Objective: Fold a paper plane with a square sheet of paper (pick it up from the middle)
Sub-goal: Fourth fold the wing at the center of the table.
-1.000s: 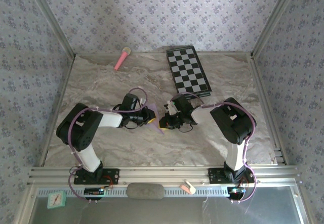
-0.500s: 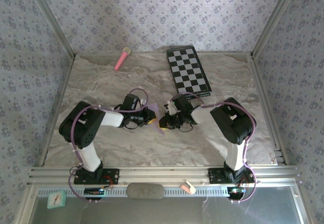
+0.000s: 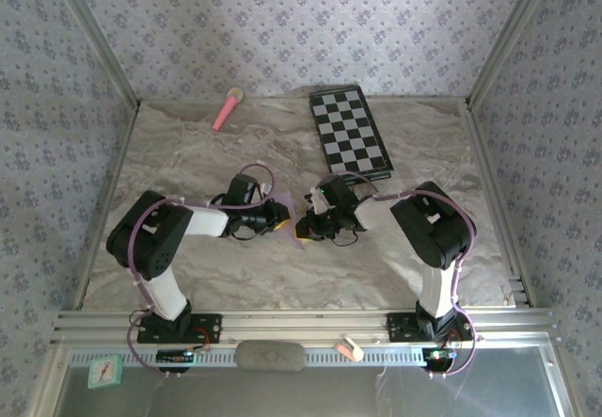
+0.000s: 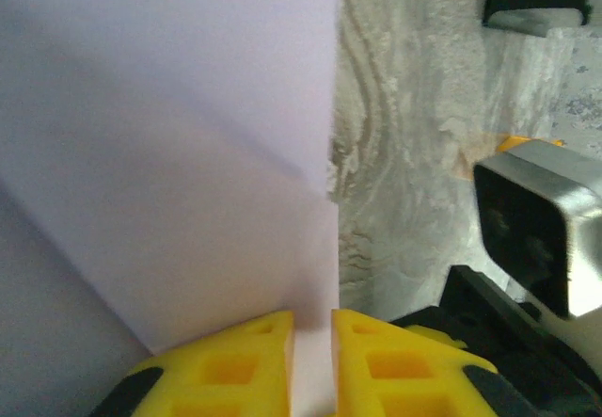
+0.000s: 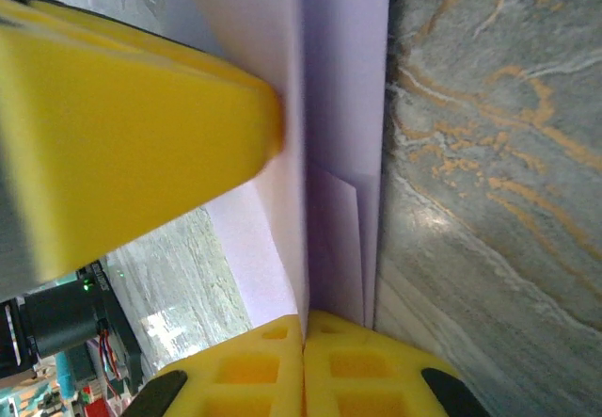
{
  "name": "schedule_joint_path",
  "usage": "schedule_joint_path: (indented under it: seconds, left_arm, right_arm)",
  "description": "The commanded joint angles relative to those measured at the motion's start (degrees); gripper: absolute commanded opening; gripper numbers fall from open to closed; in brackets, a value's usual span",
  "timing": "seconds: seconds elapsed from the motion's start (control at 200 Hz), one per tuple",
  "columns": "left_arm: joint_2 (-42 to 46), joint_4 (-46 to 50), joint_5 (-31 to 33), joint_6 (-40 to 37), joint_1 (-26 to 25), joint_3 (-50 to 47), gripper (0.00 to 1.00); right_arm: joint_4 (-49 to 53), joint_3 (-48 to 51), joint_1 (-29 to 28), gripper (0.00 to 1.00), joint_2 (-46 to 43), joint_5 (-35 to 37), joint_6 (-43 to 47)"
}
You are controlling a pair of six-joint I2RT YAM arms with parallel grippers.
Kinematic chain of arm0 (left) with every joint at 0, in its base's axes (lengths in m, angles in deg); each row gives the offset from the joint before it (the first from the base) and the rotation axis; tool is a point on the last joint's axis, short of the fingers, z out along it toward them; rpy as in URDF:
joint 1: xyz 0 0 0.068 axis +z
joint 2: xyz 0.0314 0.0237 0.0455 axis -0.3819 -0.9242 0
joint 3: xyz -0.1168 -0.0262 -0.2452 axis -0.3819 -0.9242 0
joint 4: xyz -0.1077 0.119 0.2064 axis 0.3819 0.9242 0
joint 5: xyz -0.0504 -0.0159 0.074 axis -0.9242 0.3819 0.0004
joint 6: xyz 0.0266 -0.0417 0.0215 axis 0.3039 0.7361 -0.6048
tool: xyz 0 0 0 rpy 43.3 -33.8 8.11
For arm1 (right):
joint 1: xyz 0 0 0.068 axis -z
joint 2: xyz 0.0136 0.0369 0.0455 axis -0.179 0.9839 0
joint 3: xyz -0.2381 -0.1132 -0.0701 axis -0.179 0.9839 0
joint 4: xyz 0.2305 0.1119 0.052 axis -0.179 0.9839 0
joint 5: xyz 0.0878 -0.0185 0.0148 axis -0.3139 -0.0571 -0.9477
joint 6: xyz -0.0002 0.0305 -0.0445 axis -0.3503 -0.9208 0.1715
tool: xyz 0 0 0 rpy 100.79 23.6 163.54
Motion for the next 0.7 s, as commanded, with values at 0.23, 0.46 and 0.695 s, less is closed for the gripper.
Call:
schedule_joint_path:
  seconds: [0.23,0.46,0.695]
  left_arm:
    - [7.0,4.3,4.4,-1.4,0.9,-3.6,0.23]
    - [5.4,7.1,5.0,-1.3,0.8,-2.6,0.26]
    - [5.3,16.5,8.6,-3.3,-0.4,0.9,0.35]
  right_arm:
    - [6.6,2.1,1.1,0.06,3.7,5.4,5.2]
    - [6.3,2.1,1.3,0.06,3.8,5.2,5.3]
    - [5.8,2.1,1.6,0.06,4.0,5.0,4.9]
